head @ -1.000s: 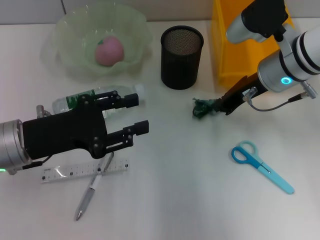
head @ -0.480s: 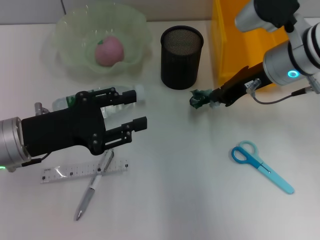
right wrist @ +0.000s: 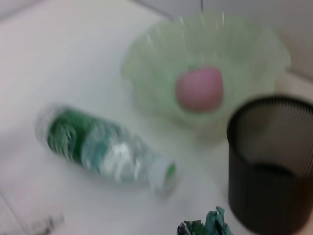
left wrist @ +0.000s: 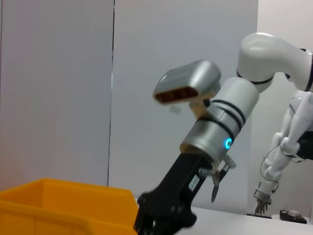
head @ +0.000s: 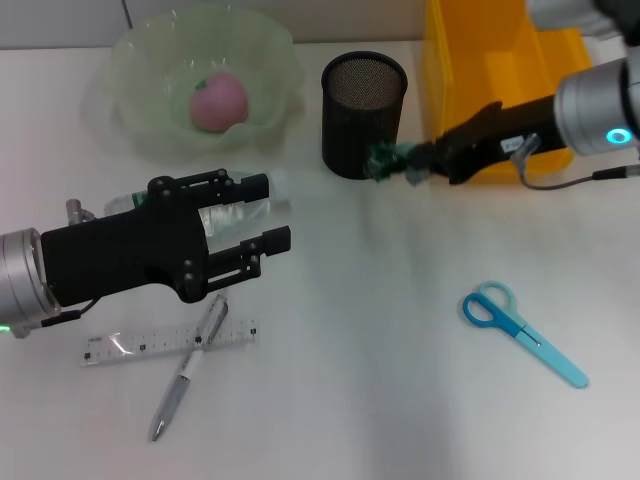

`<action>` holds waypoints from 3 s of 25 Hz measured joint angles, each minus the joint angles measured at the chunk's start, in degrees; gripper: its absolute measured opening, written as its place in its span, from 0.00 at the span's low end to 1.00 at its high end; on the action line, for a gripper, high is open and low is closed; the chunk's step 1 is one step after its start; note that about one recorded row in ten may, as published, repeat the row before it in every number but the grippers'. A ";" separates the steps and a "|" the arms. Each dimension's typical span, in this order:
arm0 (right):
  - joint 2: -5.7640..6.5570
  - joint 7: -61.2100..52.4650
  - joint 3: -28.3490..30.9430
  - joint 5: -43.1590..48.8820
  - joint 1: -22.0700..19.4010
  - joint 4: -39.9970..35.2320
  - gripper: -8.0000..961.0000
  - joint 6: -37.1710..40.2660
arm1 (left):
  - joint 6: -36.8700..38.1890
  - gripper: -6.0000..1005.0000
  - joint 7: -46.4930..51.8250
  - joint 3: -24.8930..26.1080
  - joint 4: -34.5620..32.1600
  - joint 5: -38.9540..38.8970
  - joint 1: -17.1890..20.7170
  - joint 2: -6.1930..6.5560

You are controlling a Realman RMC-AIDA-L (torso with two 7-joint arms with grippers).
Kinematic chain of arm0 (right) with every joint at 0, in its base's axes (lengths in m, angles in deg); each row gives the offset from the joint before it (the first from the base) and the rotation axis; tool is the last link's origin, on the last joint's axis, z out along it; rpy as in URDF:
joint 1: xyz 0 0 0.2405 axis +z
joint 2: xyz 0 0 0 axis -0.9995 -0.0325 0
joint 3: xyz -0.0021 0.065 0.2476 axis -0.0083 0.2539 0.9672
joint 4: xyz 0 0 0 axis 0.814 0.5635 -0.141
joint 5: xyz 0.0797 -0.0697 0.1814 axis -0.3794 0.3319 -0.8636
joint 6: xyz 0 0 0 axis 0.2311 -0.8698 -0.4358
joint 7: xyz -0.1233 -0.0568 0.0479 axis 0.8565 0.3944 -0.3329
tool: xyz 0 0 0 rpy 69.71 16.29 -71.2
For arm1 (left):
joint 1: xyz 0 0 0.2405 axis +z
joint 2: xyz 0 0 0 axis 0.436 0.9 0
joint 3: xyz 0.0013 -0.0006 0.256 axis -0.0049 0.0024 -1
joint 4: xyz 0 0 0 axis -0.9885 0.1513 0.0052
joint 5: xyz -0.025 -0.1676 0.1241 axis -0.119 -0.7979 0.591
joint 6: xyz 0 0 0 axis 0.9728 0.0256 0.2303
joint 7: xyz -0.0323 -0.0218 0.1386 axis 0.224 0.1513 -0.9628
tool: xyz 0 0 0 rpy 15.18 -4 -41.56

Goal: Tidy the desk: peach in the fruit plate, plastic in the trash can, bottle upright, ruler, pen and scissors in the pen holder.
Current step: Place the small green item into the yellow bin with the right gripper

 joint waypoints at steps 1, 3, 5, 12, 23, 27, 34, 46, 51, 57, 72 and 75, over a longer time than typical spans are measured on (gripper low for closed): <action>-0.04 2.31 1.40 -3.96 -1.51 -0.65 0.03 -0.16 | -0.11 0.58 0.00 0.03 0.00 0.00 -0.11 0.03; -0.04 3.92 2.07 -6.32 -2.33 -0.78 0.03 -0.15 | -0.16 0.58 0.00 0.16 0.00 0.00 -0.16 0.06; -0.03 7.35 3.23 -11.22 -4.23 -1.11 0.03 -0.12 | -0.24 0.58 0.00 0.52 0.00 0.00 -0.21 0.09; 0.00 13.41 8.64 -21.62 -9.18 -1.96 0.04 -0.08 | -0.72 0.58 0.00 0.97 0.00 0.00 -0.38 0.06; 0.20 21.54 18.51 -35.00 -15.10 1.13 0.06 0.14 | -1.55 0.58 -0.03 1.01 0.00 0.00 -0.49 -0.05; 0.18 23.17 21.10 -37.28 -15.96 3.47 0.07 -1.01 | -1.68 0.58 -0.05 1.05 0.00 0.00 -0.50 -0.05; 0.32 28.91 24.39 -40.94 -15.20 11.59 0.08 -3.45 | -1.90 0.58 -0.62 1.06 0.00 0.00 -0.58 -0.10; 0.39 31.64 24.82 -41.02 -13.50 15.63 0.10 -5.46 | -2.07 0.58 -0.70 1.06 0.00 0.00 -0.58 -0.14; 0.40 31.56 24.64 -41.09 -13.62 15.54 0.10 -4.49 | -2.12 0.58 -0.70 1.06 0.00 0.00 -0.58 -0.14; 0.49 29.41 24.27 -39.23 -14.54 12.06 0.11 -0.07 | -2.12 0.58 -0.70 1.06 0.00 0.00 -0.67 -0.14; 0.61 3.52 23.97 -3.70 -10.85 -9.43 0.50 12.69 | -2.51 0.58 -0.67 0.87 0.00 0.00 -1.30 -0.14; 1.19 0.50 24.11 2.06 -8.43 -9.85 0.55 14.92 | -2.53 0.58 -0.66 0.85 0.00 0.00 -1.35 -0.13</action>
